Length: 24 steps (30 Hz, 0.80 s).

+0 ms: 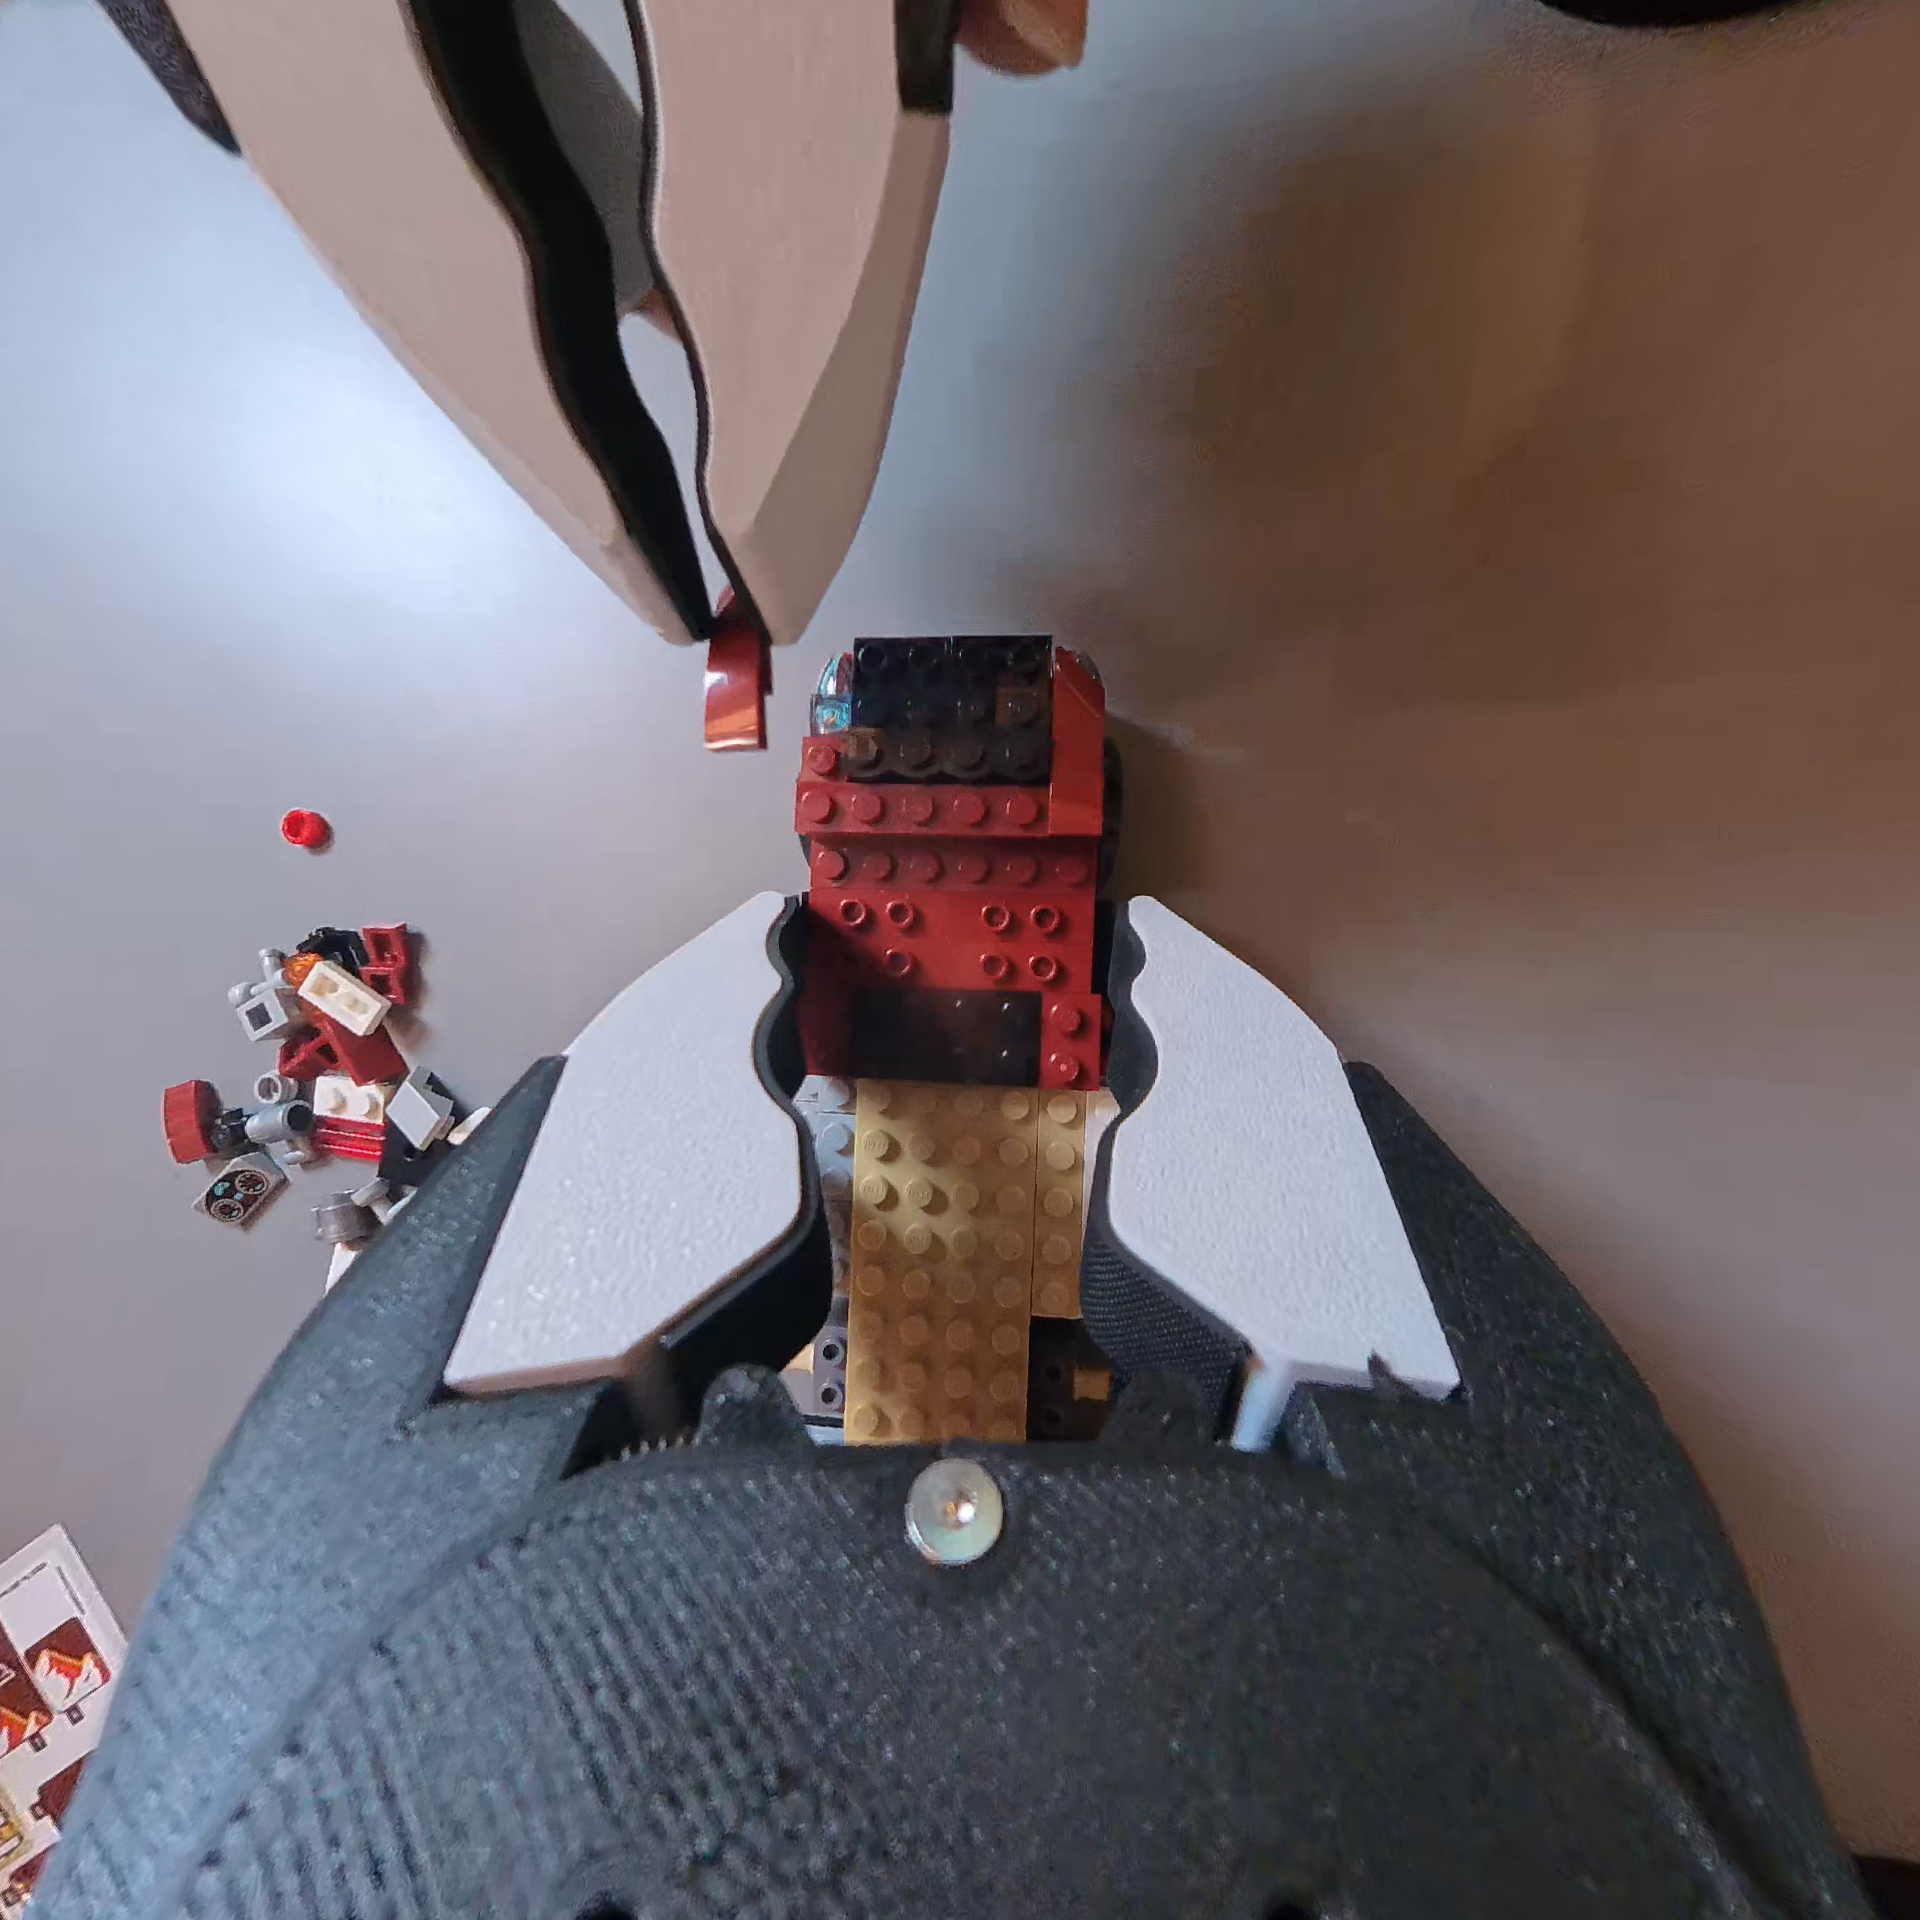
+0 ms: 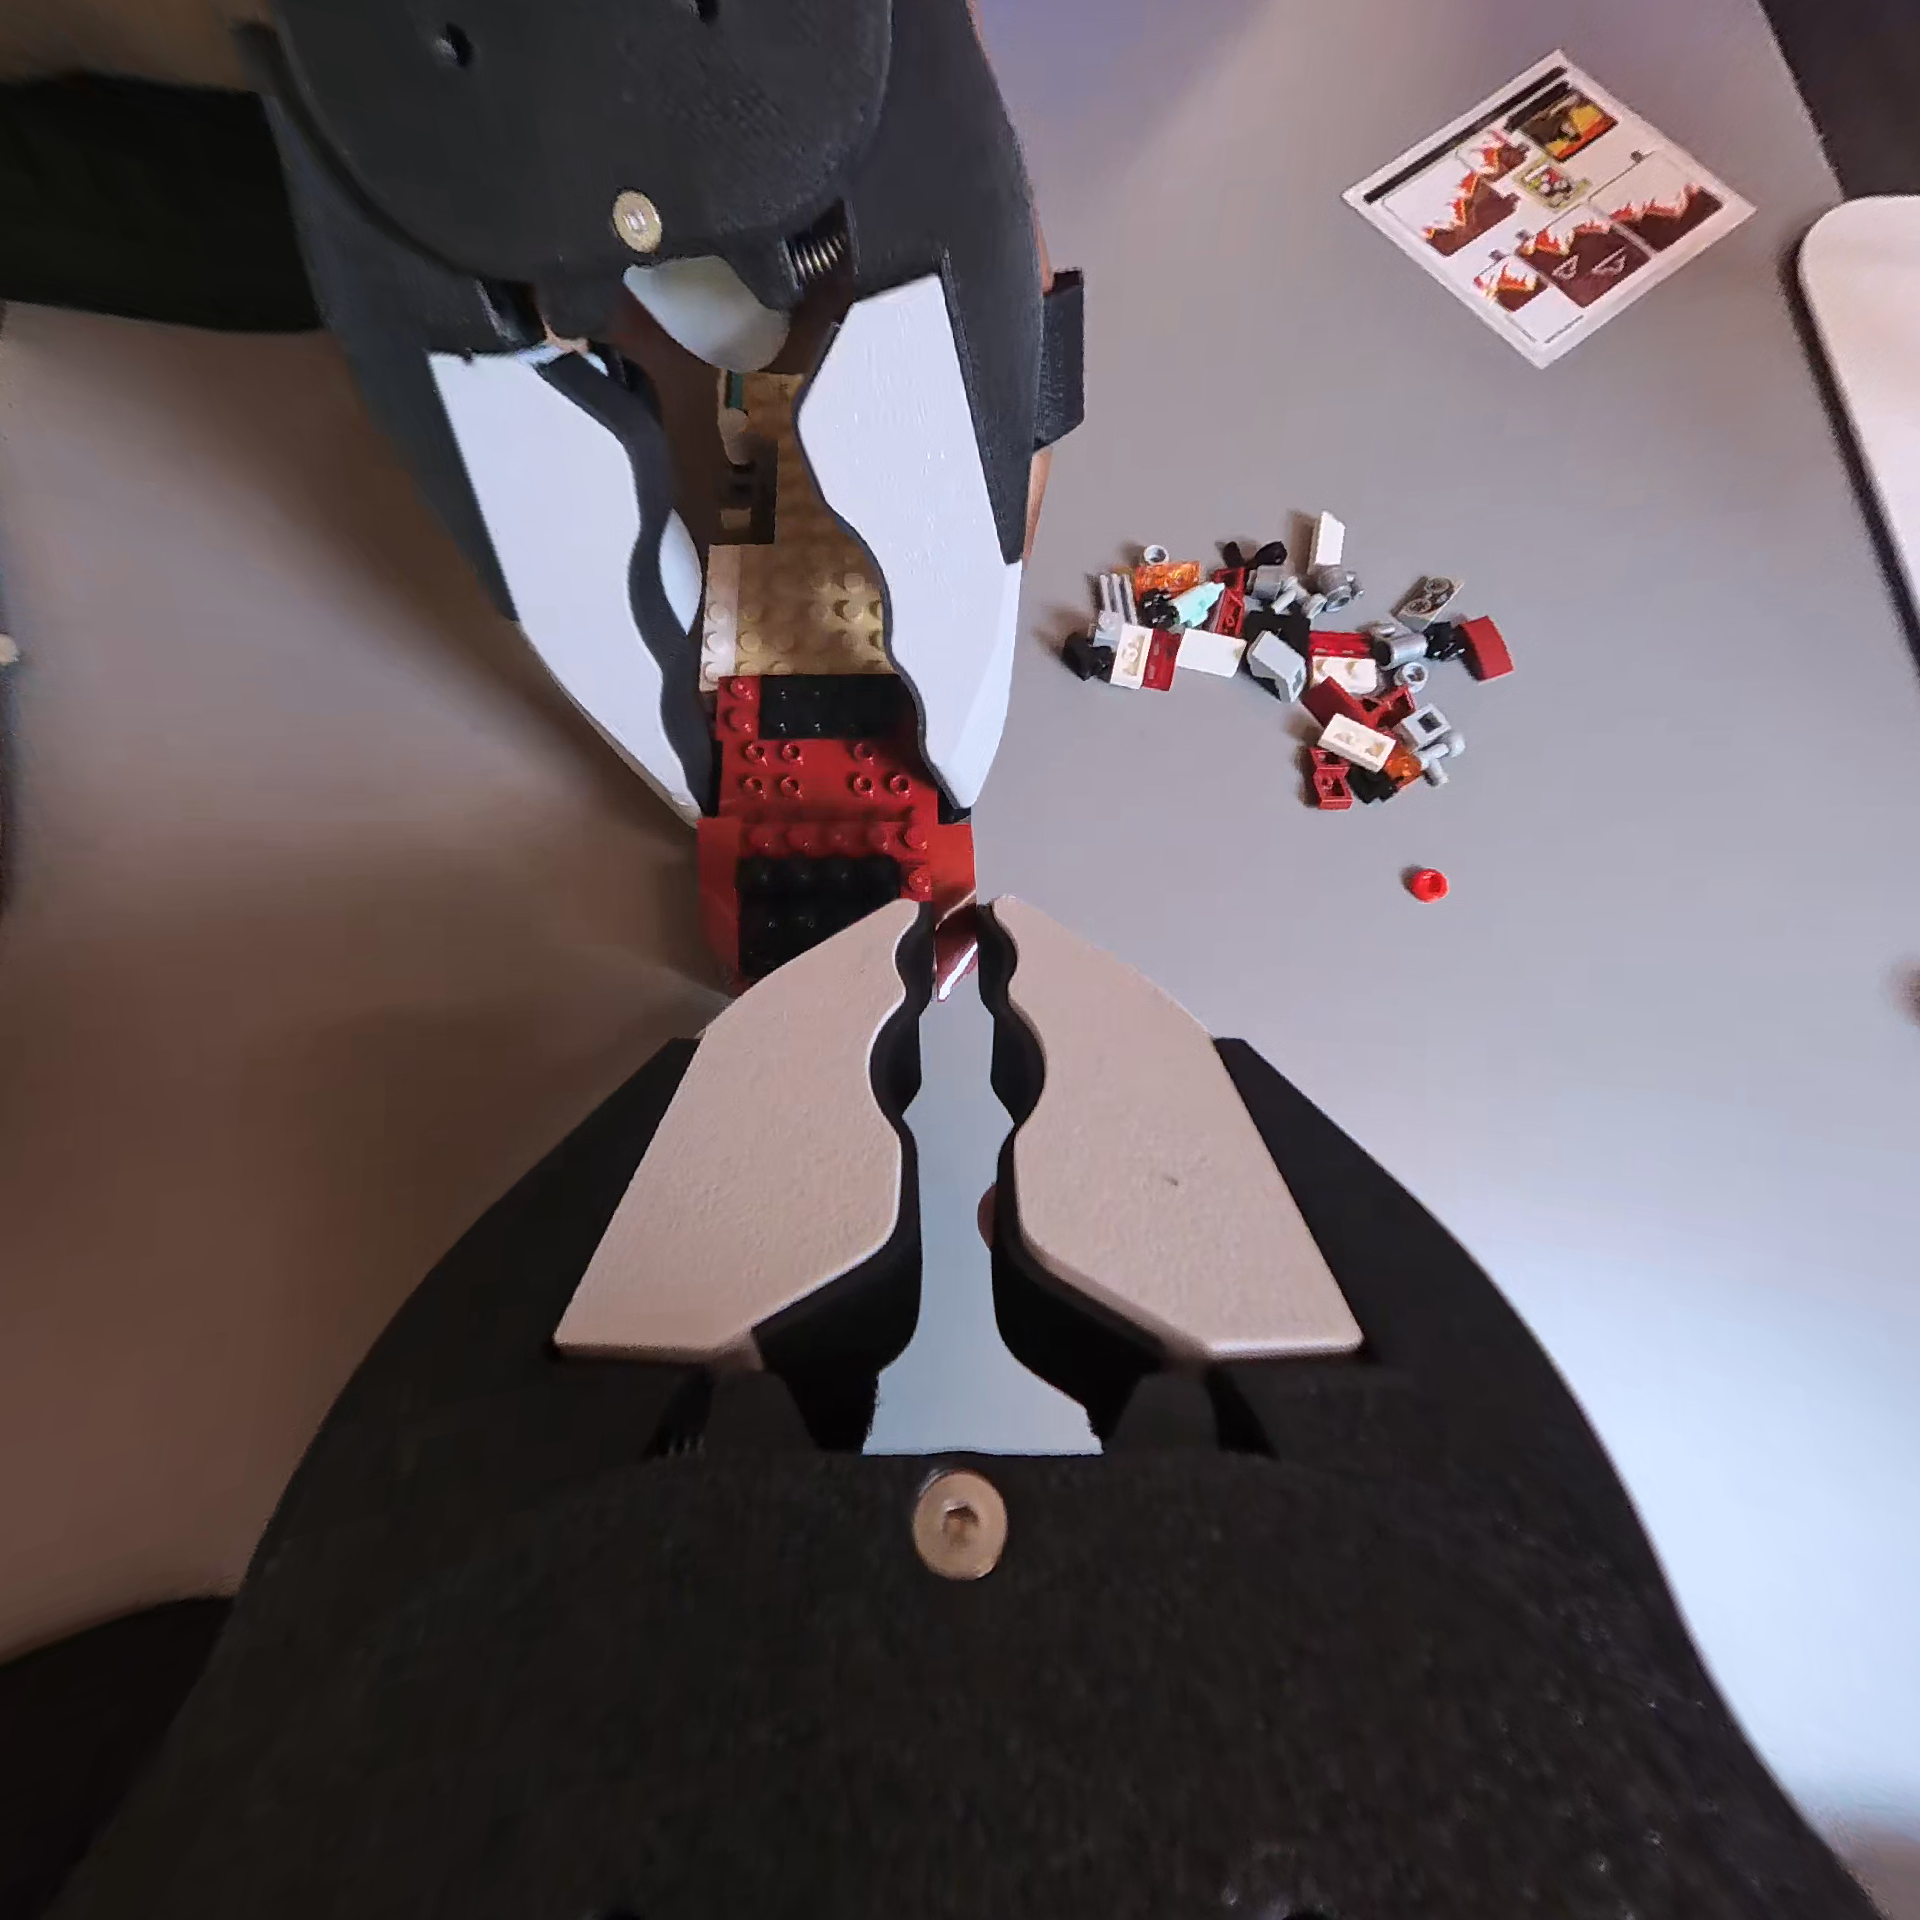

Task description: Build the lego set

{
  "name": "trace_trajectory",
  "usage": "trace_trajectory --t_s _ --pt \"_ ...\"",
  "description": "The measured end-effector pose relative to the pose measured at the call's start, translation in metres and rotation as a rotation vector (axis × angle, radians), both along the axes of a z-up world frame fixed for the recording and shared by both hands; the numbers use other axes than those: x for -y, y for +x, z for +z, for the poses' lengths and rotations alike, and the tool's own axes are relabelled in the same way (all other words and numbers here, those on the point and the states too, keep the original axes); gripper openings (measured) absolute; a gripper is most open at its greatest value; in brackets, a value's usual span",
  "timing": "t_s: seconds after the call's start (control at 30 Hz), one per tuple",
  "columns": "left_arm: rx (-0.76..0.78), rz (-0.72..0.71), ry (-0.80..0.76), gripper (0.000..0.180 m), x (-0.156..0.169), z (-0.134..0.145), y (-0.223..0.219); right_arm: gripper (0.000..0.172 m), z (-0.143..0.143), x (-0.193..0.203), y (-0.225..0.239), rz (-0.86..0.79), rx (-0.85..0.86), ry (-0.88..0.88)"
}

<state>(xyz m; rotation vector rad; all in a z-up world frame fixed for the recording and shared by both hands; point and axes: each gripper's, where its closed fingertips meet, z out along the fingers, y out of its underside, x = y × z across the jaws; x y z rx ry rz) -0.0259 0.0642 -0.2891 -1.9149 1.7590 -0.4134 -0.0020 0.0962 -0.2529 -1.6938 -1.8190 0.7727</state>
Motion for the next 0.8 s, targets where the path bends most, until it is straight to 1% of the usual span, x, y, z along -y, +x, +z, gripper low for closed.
trace_trajectory --t_s 0.1,0.2,0.3,0.4,0.8 --pt "0.011 -0.003 -0.021 0.057 0.0 0.001 -0.001 0.008 -0.007 0.003 -0.001 0.007 -0.001 -0.044" --pt "0.043 0.025 -0.048 0.065 -0.004 0.005 -0.004 0.008 -0.009 0.003 -0.002 0.008 -0.013 -0.071" --pt "0.134 0.051 -0.064 0.063 -0.008 0.019 -0.001 0.008 -0.01 0.003 -0.003 0.011 -0.014 -0.094" --pt "0.185 0.042 -0.071 0.063 -0.006 0.026 0.005 0.008 -0.012 0.002 -0.004 0.017 -0.005 -0.101" --pt "0.214 -0.011 -0.061 0.063 0.005 0.03 0.018 0.008 -0.012 0.006 -0.007 0.038 0.024 -0.11"
